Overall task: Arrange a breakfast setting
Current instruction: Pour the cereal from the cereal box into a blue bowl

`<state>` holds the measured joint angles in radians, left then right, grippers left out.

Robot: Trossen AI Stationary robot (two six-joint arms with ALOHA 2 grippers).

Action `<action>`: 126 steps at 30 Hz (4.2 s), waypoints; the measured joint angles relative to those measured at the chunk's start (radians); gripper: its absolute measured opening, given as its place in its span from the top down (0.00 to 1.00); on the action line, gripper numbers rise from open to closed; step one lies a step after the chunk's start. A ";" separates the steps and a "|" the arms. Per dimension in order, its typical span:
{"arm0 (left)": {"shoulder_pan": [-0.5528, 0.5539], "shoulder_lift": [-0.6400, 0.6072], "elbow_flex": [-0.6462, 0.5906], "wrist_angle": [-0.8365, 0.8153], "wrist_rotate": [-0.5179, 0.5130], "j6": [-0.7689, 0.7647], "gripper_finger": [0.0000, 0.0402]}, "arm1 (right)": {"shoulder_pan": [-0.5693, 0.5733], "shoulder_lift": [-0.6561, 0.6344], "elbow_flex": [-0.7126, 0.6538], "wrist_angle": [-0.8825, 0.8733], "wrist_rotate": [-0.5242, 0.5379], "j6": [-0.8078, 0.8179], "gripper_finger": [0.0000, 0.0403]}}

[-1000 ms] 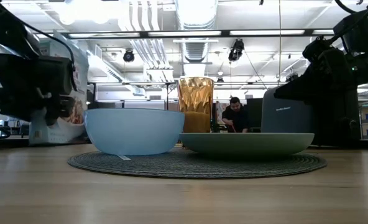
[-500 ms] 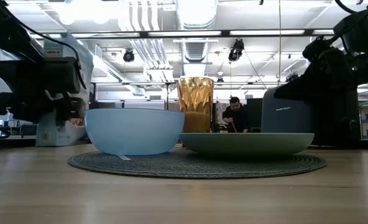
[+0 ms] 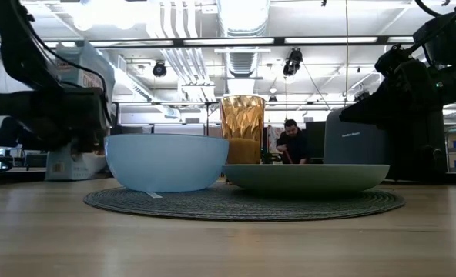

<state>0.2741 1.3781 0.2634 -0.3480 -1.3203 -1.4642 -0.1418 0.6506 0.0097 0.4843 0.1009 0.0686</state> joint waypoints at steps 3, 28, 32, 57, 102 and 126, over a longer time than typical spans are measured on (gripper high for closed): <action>0.000 0.032 0.000 0.024 -0.019 0.003 0.32 | 0.000 0.000 0.000 0.000 0.000 0.001 0.67; 0.004 0.125 0.001 0.163 -0.064 0.092 0.53 | 0.000 0.000 0.000 0.000 0.000 0.001 0.67; 0.004 0.125 0.001 0.161 -0.053 0.095 0.56 | 0.000 0.000 0.000 0.000 0.000 0.001 0.67; -0.158 -0.179 0.000 0.163 0.134 0.279 0.55 | 0.000 0.000 0.000 0.000 0.000 0.001 0.67; -0.504 -0.492 0.652 -1.038 0.616 0.406 0.56 | 0.000 0.000 0.000 0.000 0.000 0.000 0.67; -0.650 -0.499 1.003 -1.221 1.083 0.288 0.56 | 0.000 0.000 0.000 0.000 0.000 0.001 0.67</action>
<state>-0.3761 0.8791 1.2669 -1.5693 -0.2373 -1.1757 -0.1421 0.6506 0.0097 0.4843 0.1009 0.0693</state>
